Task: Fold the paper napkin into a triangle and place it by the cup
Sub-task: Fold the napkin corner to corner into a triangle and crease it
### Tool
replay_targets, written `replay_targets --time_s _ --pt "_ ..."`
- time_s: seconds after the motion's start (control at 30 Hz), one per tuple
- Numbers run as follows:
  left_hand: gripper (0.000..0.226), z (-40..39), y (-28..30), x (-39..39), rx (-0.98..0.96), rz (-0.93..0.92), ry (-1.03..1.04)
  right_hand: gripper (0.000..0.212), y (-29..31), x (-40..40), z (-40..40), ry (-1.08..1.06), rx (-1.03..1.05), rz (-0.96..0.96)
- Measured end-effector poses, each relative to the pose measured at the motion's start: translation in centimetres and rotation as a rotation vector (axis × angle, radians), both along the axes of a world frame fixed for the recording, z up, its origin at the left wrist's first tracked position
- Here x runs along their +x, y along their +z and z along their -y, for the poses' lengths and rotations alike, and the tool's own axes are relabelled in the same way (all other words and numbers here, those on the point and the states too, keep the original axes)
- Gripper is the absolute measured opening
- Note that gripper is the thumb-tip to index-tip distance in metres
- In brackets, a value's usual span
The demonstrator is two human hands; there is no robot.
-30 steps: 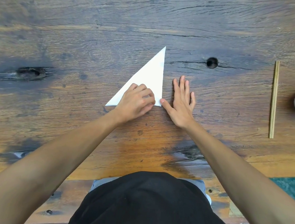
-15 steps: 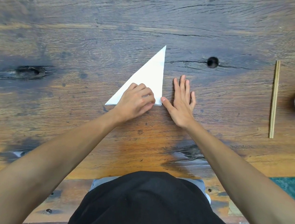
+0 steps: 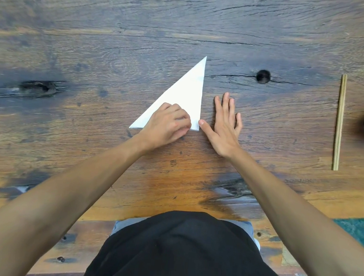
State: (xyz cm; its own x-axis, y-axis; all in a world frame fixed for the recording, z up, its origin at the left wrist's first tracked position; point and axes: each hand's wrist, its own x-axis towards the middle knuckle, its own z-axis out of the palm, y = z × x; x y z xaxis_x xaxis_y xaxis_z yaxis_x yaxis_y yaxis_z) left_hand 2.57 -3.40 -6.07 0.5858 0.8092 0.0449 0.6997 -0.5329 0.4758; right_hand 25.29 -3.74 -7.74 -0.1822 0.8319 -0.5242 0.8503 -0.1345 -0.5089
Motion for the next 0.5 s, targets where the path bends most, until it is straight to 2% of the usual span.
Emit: replay_targets --time_s 0.27,0.5 --pt "0.005 -0.16 -0.01 0.13 -0.025 -0.021 -0.015 0.100 0.23 0.12 0.07 0.026 0.010 0.007" --pt "0.006 -0.19 0.13 0.21 -0.036 -0.035 -0.030 0.102 0.31 0.13 0.06 0.036 0.013 0.010"
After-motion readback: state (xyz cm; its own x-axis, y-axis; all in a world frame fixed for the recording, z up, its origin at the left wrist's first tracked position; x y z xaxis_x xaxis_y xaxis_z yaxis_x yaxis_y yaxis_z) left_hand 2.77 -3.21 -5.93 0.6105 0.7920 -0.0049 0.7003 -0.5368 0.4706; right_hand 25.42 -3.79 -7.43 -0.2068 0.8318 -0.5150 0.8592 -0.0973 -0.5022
